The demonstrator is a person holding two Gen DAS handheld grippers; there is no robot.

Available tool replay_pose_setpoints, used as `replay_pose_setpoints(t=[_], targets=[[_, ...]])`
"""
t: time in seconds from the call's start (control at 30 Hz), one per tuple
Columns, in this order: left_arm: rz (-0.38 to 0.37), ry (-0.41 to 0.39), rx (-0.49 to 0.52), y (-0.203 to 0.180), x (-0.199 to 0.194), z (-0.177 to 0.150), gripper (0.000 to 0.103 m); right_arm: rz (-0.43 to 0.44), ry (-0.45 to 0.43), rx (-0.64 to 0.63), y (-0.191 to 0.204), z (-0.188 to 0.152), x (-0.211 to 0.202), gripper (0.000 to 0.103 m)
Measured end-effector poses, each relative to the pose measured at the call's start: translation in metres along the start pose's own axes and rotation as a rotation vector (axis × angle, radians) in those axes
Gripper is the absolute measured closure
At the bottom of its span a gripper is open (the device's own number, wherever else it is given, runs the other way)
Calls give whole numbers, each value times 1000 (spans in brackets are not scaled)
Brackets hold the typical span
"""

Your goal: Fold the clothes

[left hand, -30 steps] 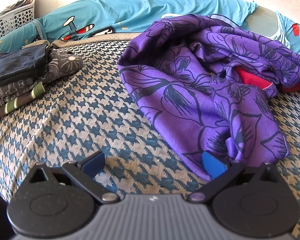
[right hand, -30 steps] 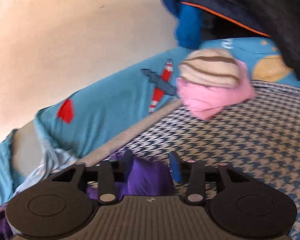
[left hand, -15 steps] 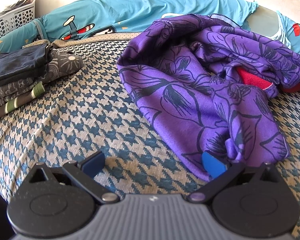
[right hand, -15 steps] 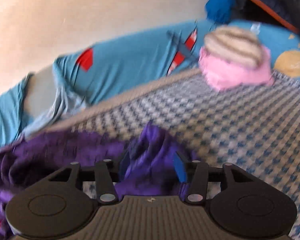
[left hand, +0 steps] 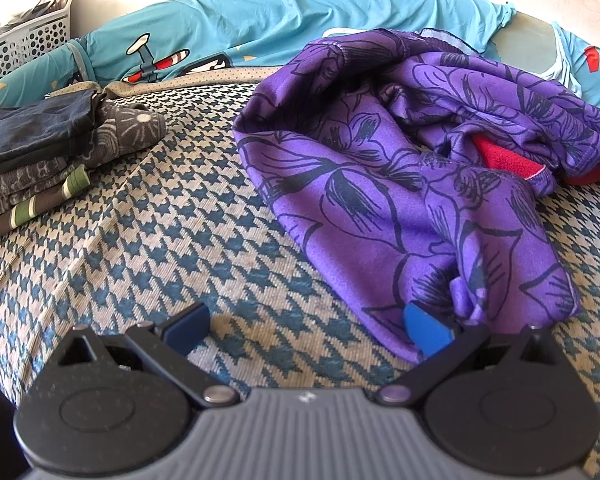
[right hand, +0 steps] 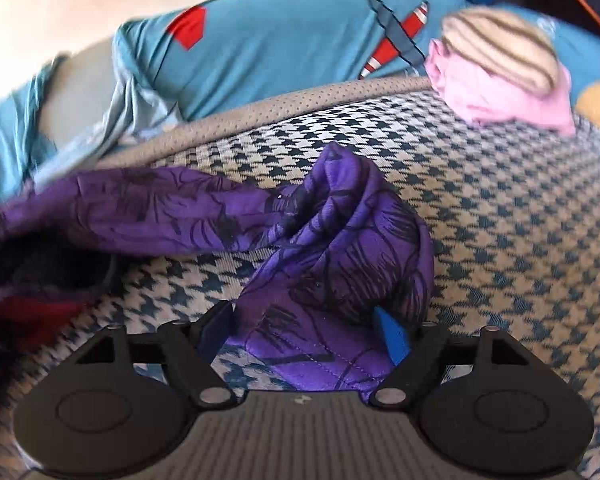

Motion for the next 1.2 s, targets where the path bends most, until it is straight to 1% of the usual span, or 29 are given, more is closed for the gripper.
replay_pose_setpoints(t=[0.1, 0.13, 0.17, 0.2, 0.27, 0.3, 0.33, 0.37, 0.43, 0.47, 0.5, 0.6, 0.7, 0.8, 0.9, 0.93, 1.0, 1.03, 1.07, 1.13, 1.2], targets=[[0, 2, -2, 0, 0, 0, 0, -31, -3, -50, 4, -2, 1, 33], [1, 2, -2, 0, 0, 0, 0, -33, -4, -50, 4, -2, 1, 37], [1, 3, -3, 0, 0, 0, 0, -35, -5, -52, 3, -2, 1, 44], [1, 3, -3, 0, 0, 0, 0, -38, -6, -54, 2, -1, 0, 47], [1, 3, -3, 0, 1, 0, 0, -43, -6, -48, -1, 1, -1, 65], [1, 3, -3, 0, 1, 0, 0, -48, -4, -39, -3, 3, -2, 70], [1, 2, -3, -1, 1, 0, 0, -53, -1, -32, -6, 4, -2, 80], [1, 2, -2, -1, 1, 0, 0, -61, 3, -28, -9, 5, -2, 87], [2, 1, -2, -1, 1, 0, 0, -80, 8, -13, -15, 6, -4, 90], [2, 1, -2, -1, 1, 0, 0, -105, 5, -5, -19, 8, -5, 92], [2, 1, -2, -1, 1, 0, 0, -135, -1, 1, -23, 9, -7, 92], [2, 0, -1, -1, 1, 0, 0, -287, -59, 12, -43, 20, -15, 92], [3, -1, 0, -1, 1, 0, 0, -381, -126, 114, -69, 29, -26, 92], [2, 0, 0, -1, 1, 1, 0, -434, -163, 214, -91, 34, -36, 92], [1, 1, 0, -1, 1, 1, 0, -444, -164, 287, -104, 35, -40, 91], [0, 1, 0, -1, 1, 1, 0, -439, -163, 310, -108, 35, -41, 86], [0, 1, 0, -1, 1, 1, 0, -397, -154, 350, -114, 34, -41, 81], [1, 1, 0, -1, 2, 1, 0, -406, -152, 378, -119, 32, -42, 72], [1, 0, 0, -1, 1, 1, 0, -438, -149, 411, -126, 29, -45, 59], [1, -1, 1, -2, 1, 1, 0, -517, -152, 459, -138, 24, -53, 52], [2, -2, 2, -2, 1, 0, 0, -579, -156, 495, -149, 19, -61, 50]])
Point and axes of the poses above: each gripper's, at about its wrist camera, not at the fingertips, and x roughly the way its jaws point, y to its left, z to its top, the point moved 6 cm from there along x, roughly the way its jaws point, and after that the axes turned 4 degrees about -x, right-handed, at the moved point
